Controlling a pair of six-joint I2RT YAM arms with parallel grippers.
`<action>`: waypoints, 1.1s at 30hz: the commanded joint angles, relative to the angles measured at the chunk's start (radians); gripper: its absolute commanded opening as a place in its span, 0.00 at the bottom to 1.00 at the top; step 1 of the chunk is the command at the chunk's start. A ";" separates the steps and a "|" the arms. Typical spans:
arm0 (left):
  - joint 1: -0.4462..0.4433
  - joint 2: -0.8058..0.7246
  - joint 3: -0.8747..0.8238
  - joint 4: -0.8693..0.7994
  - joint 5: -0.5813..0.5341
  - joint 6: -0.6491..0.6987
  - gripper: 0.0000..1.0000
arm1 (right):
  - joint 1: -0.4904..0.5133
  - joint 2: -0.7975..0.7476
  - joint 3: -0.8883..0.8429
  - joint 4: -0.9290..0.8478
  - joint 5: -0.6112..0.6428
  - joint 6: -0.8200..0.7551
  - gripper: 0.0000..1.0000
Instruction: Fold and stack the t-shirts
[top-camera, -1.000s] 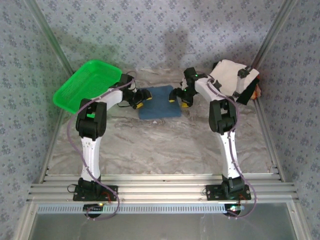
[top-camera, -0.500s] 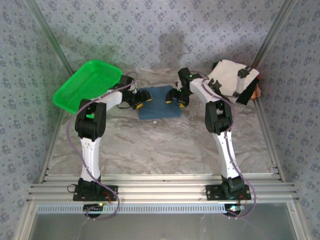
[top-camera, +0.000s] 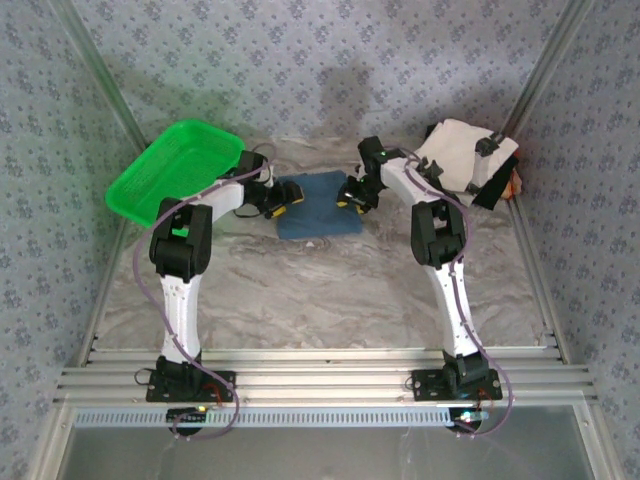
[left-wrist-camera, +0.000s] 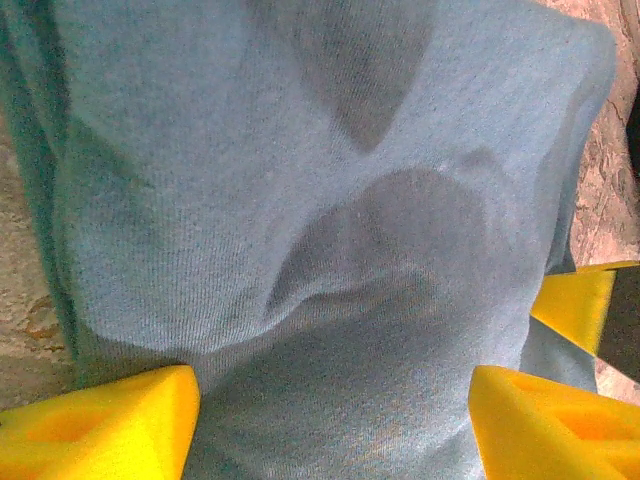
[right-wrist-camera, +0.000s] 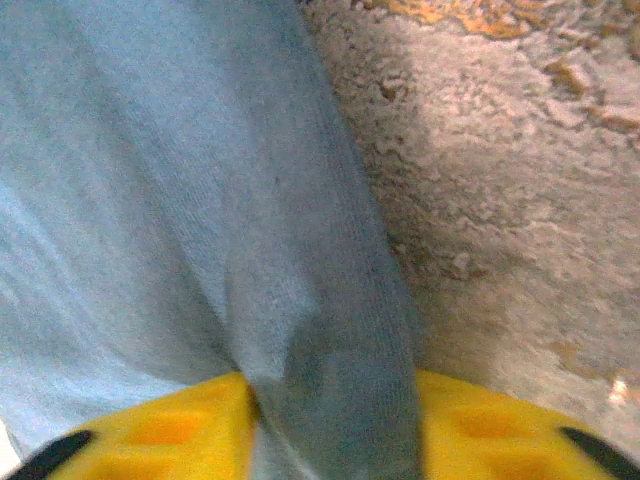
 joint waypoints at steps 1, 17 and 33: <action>0.010 -0.007 -0.037 -0.093 0.000 0.010 0.72 | 0.047 0.065 -0.017 0.093 -0.078 0.036 0.29; 0.061 -0.338 0.081 -0.166 0.023 -0.040 0.76 | -0.033 -0.083 0.104 -0.113 0.233 -0.190 0.00; 0.126 -0.475 -0.075 -0.148 -0.038 -0.042 0.76 | -0.127 -0.142 0.303 -0.152 0.612 -0.498 0.00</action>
